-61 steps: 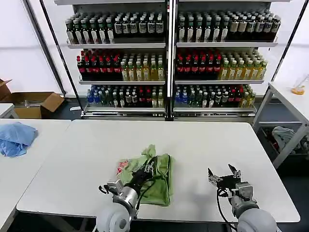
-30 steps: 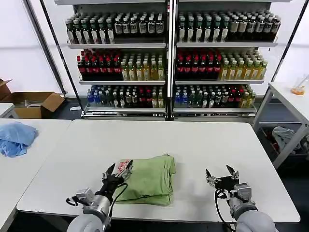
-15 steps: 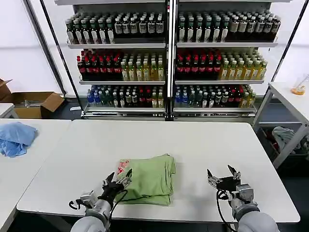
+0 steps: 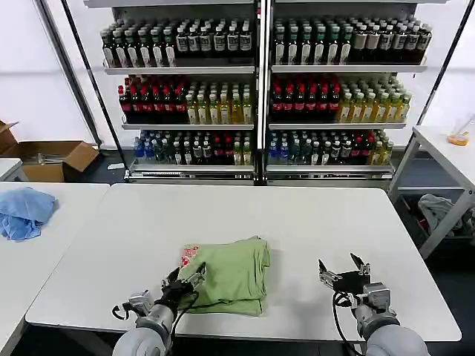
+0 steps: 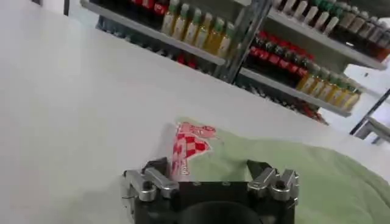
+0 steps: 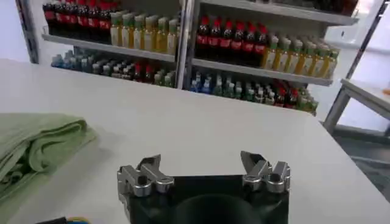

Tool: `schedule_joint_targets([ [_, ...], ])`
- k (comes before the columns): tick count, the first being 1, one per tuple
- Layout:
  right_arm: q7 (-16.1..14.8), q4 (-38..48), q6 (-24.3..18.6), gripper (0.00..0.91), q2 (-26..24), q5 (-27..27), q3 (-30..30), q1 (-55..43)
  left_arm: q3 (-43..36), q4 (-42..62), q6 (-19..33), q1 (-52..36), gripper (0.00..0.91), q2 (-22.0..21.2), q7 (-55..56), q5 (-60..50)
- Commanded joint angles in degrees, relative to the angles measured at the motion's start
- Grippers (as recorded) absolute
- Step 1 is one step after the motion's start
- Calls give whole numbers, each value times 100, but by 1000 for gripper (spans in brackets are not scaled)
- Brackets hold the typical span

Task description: Fold and organize the clothes.

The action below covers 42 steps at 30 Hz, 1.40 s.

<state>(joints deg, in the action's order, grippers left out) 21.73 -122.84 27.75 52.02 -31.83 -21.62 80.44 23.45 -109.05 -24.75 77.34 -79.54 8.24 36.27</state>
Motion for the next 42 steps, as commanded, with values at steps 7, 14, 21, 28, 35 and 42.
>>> schedule_joint_targets([
  [7,9,-23,-2,907,14,7,-33,55,384,211,-38,-109,91,-292,203,1755],
  [14,12,-44,-2,907,22,7,-31,53,528,169,-8,-97,60,-381,215,2201],
  [21,5,-81,-17,907,16,9,-60,109,652,96,64,-111,20,-418,197,2553],
  [28,-9,-127,-35,907,-9,0,-82,110,1023,-398,71,-119,20,-246,140,2202],
  [35,-33,-111,-69,907,6,-2,-34,2,2053,-1326,-160,-137,20,710,230,1376],
  [42,-62,-81,-102,907,8,-5,0,-77,3060,-1544,-604,-266,20,2089,21,893],
])
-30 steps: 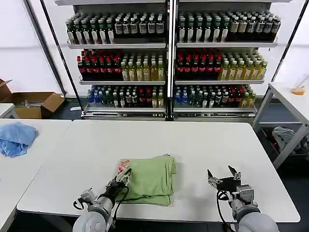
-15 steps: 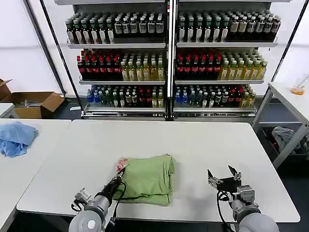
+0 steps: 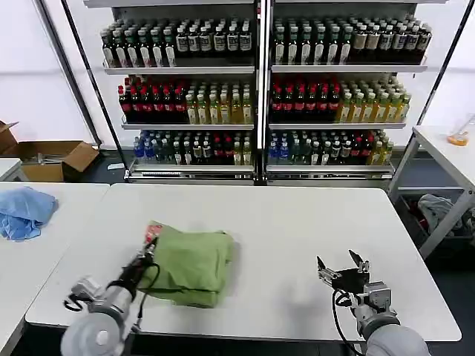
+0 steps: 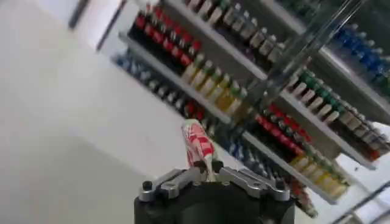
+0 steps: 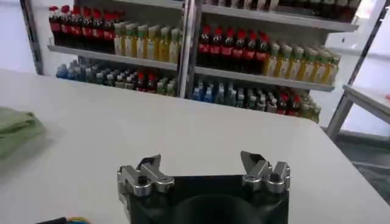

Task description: Fold and organize the clothes.

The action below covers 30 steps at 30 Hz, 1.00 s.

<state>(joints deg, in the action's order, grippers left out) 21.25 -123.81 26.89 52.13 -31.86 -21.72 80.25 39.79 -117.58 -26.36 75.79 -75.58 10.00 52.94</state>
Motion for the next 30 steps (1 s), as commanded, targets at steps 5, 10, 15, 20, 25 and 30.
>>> schedule_joint_targets([
  [5,-23,39,-35,907,48,30,35,-54,749,-881,-580,-233,20,1915,-332,-1301],
  [10,-22,27,-35,907,67,83,44,-29,-878,-824,-458,-238,30,1443,-475,-2778],
  [15,-28,4,-44,907,46,104,-29,16,-2372,265,-100,-299,20,725,-596,-4811],
  [20,-37,-18,-60,907,0,99,-103,60,-3009,704,38,-588,20,236,-613,-5465],
  [25,-43,-9,-76,907,-13,95,-149,95,-3389,703,-132,-906,20,-58,-658,-5281],
  [30,-73,13,-106,907,-19,87,-170,97,-3536,938,-418,-1029,20,-200,-559,-4766],
])
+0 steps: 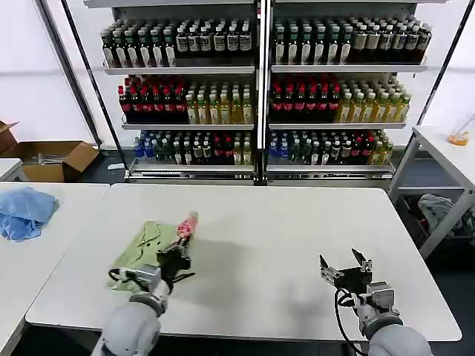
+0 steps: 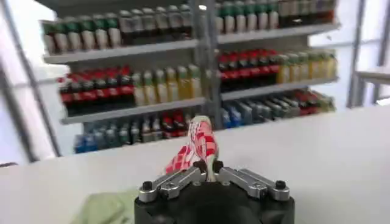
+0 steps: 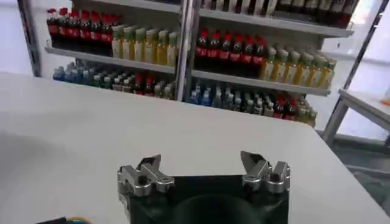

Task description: Fold and organize the clothes.

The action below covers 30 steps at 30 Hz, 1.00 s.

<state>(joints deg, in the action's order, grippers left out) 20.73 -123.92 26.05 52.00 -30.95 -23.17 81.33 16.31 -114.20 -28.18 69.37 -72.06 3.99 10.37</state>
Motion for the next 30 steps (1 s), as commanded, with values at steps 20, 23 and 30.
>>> schedule_joint_targets([
  [20,-313,236,-576,907,-45,-553,355,-679,-1455,784,1621,-325,907,-1458,454,966],
  [23,-327,273,-614,907,27,-703,497,-802,-1124,401,1646,3,907,-1412,438,957],
  [30,-196,540,-704,907,455,-1200,1263,-1294,207,-329,1728,703,907,-1227,161,824],
])
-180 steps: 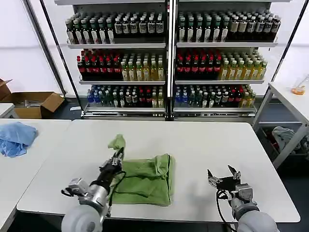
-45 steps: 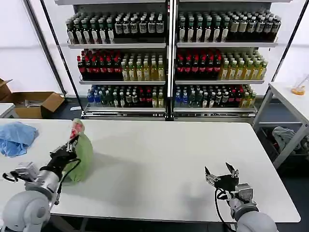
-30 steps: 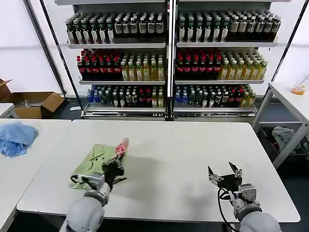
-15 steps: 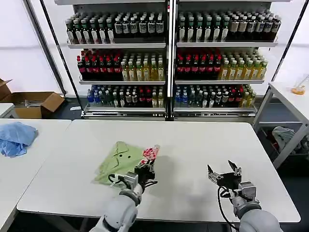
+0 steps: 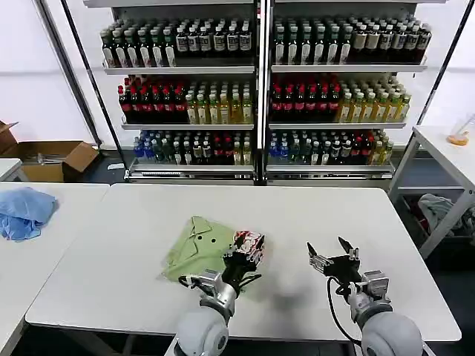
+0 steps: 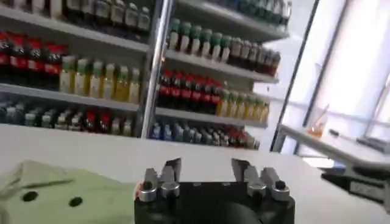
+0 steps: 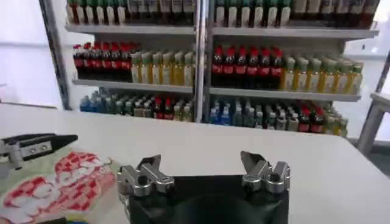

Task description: Fold and organize the clothes.

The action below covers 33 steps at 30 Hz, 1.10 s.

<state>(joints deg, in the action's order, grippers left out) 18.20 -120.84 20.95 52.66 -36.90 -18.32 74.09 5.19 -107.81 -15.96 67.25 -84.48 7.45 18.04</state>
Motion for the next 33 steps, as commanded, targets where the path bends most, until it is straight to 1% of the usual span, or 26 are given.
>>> schedule_joint_targets([
  [1,61,251,-194,907,406,-633,817,-594,1529,-1072,516,1052,907,114,-183,61],
  [3,222,438,-161,907,741,-961,1062,-780,1744,-1142,570,1128,907,235,-184,53],
  [7,452,913,-6,907,1213,-1353,1512,-1121,2296,-1334,626,1523,907,390,-158,168],
  [13,743,1470,125,907,1763,-1675,1992,-1576,2501,-1497,669,1811,907,382,-138,175],
  [18,924,1859,224,907,2082,-1804,2139,-1794,2616,-1560,667,1894,907,381,-121,178],
  [24,1060,2190,268,907,2265,-1911,2134,-1906,2716,-1617,653,1930,907,458,-118,213],
  [25,1099,2249,268,595,2299,-1916,2145,-1931,2742,-1618,645,1920,907,467,-114,223],
  [26,1131,2283,269,393,2316,-1916,2147,-1941,2762,-1621,639,1911,907,476,-112,229],
  [27,1173,2320,273,222,2336,-1916,2149,-1955,2787,-1628,634,1908,907,484,-109,237],
  [28,1188,2336,262,30,2344,-1912,2143,-1957,2798,-1636,630,1909,907,497,-107,250],
  [29,1193,2330,243,0,2341,-1912,2136,-1951,2818,-1649,627,1915,907,506,-107,272],
  [33,1208,2299,207,0,2268,-1829,2108,-1948,2845,-1682,623,1977,907,522,-106,299],
])
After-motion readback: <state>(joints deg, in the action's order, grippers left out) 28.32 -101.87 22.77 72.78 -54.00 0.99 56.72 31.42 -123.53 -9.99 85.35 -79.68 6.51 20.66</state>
